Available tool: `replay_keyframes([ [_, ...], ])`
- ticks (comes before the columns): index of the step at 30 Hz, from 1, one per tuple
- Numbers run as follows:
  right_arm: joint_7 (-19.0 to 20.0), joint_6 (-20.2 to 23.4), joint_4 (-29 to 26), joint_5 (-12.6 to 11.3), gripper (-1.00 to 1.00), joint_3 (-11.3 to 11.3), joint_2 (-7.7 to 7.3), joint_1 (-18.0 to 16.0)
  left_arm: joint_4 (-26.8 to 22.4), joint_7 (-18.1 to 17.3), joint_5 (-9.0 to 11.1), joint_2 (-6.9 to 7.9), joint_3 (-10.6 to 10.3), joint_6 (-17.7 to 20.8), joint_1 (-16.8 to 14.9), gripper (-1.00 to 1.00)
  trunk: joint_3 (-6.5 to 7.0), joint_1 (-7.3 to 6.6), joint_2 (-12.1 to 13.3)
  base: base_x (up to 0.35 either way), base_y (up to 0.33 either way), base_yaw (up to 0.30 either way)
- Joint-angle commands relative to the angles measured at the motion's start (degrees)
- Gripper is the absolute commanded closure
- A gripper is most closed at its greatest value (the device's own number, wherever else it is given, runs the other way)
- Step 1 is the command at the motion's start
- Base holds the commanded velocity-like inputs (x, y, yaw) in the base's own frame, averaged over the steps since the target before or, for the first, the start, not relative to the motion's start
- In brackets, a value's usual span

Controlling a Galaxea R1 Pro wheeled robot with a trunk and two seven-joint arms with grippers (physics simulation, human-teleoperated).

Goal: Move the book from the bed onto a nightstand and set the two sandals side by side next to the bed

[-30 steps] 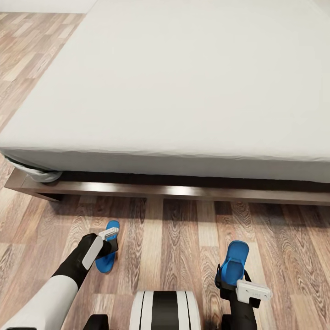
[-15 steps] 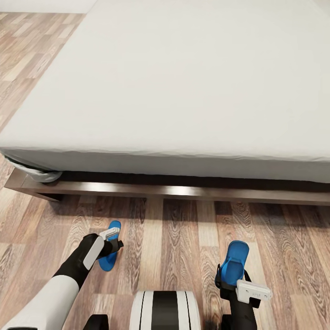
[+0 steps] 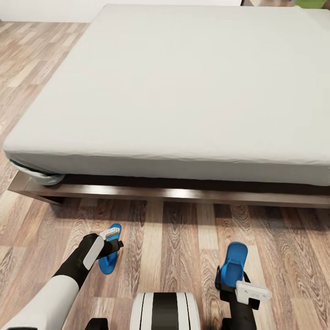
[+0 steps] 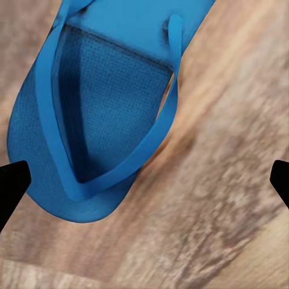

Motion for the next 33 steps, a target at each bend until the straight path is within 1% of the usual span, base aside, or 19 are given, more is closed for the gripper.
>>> replay_keyframes([
  [1, -0.24, 0.52, 0.13, 0.40, 1.00, 0.03, 0.05, 0.01, -0.08, 0.47, 0.60, 0.03, -0.09, 0.16, 0.00, -1.00, -0.02, 0.00, -0.01, 0.000, 0.000, 0.000],
  [2, -0.14, 2.32, 0.29, 0.21, 1.00, 0.05, 0.09, 0.01, -0.08, 0.42, 0.60, 0.03, -0.08, 0.16, 0.01, -1.00, -0.02, 0.00, -0.01, 0.000, 0.000, 0.000],
  [7, 0.22, 7.53, 1.08, 0.08, 1.00, -0.01, 0.11, 0.01, -0.08, 0.39, 0.60, 0.03, -0.20, 0.16, 0.01, -1.00, -0.02, 0.00, -0.01, 0.000, 0.000, 0.000],
  [8, 0.77, 9.19, 2.50, -0.11, 1.00, -0.09, 0.11, 0.01, -0.08, 0.37, 0.58, 0.03, -0.22, 0.16, 0.00, -1.00, -0.02, 0.00, -0.01, 0.000, 0.000, 0.000],
  [9, 1.07, 9.65, 2.90, -0.19, 1.00, -0.12, 0.11, 0.01, -0.08, 0.37, 0.57, 0.05, -0.22, 0.16, 0.00, -1.00, -0.02, 0.00, -0.01, 0.000, 0.000, 0.000],
  [11, 3.51, 13.08, 3.76, -0.58, 1.00, -0.25, 0.17, 0.01, -0.08, 0.36, 0.59, 0.04, -0.28, 0.16, 0.00, -1.00, -0.02, 0.00, -0.01, 0.000, 0.000, 0.000],
  [14, 4.85, 17.64, 2.51, -0.64, 1.00, -0.32, 0.24, 0.01, -0.08, 0.36, 0.59, 0.03, -0.28, 0.16, 0.03, -1.00, -0.02, 0.00, -0.01, 0.000, 0.000, 0.000],
  [17, 5.27, 22.48, -0.05, -0.62, 1.00, -0.32, 0.33, -0.09, -0.08, 0.36, 0.60, 0.03, -0.26, 0.16, 0.04, -1.00, -0.02, 0.00, -0.01, 0.000, 0.000, 0.000],
  [18, 5.37, 24.69, -0.75, -0.62, 1.00, -0.32, 0.38, -0.24, -0.08, 0.36, 0.60, 0.04, -0.26, 0.16, 0.03, -1.00, -0.02, 0.00, -0.01, 0.000, 0.000, 0.000],
  [21, 5.68, 26.74, -1.17, -0.62, 1.00, -0.32, 0.43, -0.46, -0.08, 0.36, 0.60, 0.06, -0.25, 0.16, 0.03, -1.00, -0.02, 0.00, -0.01, 0.000, 0.000, 0.000],
  [24, 6.49, 28.92, -1.36, -0.48, 1.00, -0.32, 0.45, -1.42, -0.08, 0.36, 0.58, 0.09, -0.25, 0.16, 0.01, -1.00, -0.02, 0.00, -0.01, 0.000, 0.000, 0.000],
  [26, 6.94, 30.42, -1.14, -0.53, 1.00, -0.32, 0.45, -3.11, -0.08, 0.36, 0.58, 0.06, -0.25, 0.16, 0.01, -1.00, -0.02, 0.00, -0.01, 0.000, 0.000, 0.000],
  [27, 7.18, 32.23, -0.90, -0.75, 1.00, -0.34, 0.46, -5.59, -0.08, 0.36, 0.57, 0.08, -0.25, 0.16, 0.00, -1.00, -0.02, 0.00, -0.01, 0.000, 0.000, 0.000],
  [28, 7.24, 32.89, -0.86, -0.80, 1.00, -0.36, 0.46, -6.53, -0.08, 0.36, 0.57, 0.10, -0.22, 0.16, 0.00, -1.00, -0.02, 0.00, -0.01, 0.000, 0.000, 0.000],
  [30, 7.30, 33.68, -0.71, -0.81, 1.00, -0.39, 0.46, -8.17, -0.08, 0.36, 0.57, 0.11, -0.19, 0.16, 0.00, -1.00, -0.02, 0.00, -0.01, 0.000, 0.000, 0.000],
  [31, 7.34, 34.18, -0.38, -0.77, 1.00, -0.40, 0.46, -9.85, -0.08, 0.36, 0.56, 0.11, -0.18, 0.16, 0.02, -1.00, -0.02, 0.00, -0.01, 0.000, 0.000, 0.000],
  [32, 7.33, 34.28, -0.16, -0.77, 1.00, -0.40, 0.46, -10.34, -0.08, 0.36, 0.55, 0.12, -0.18, 0.16, 0.02, -1.00, -0.02, 0.00, -0.01, 0.000, 0.000, 0.000],
  [33, 7.31, 34.53, 1.28, -0.75, 1.00, -0.45, 0.46, -12.25, -0.08, 0.36, 0.57, 0.12, -0.17, 0.16, 0.03, -1.00, -0.02, 0.00, -0.01, 0.000, 0.000, 0.000],
])
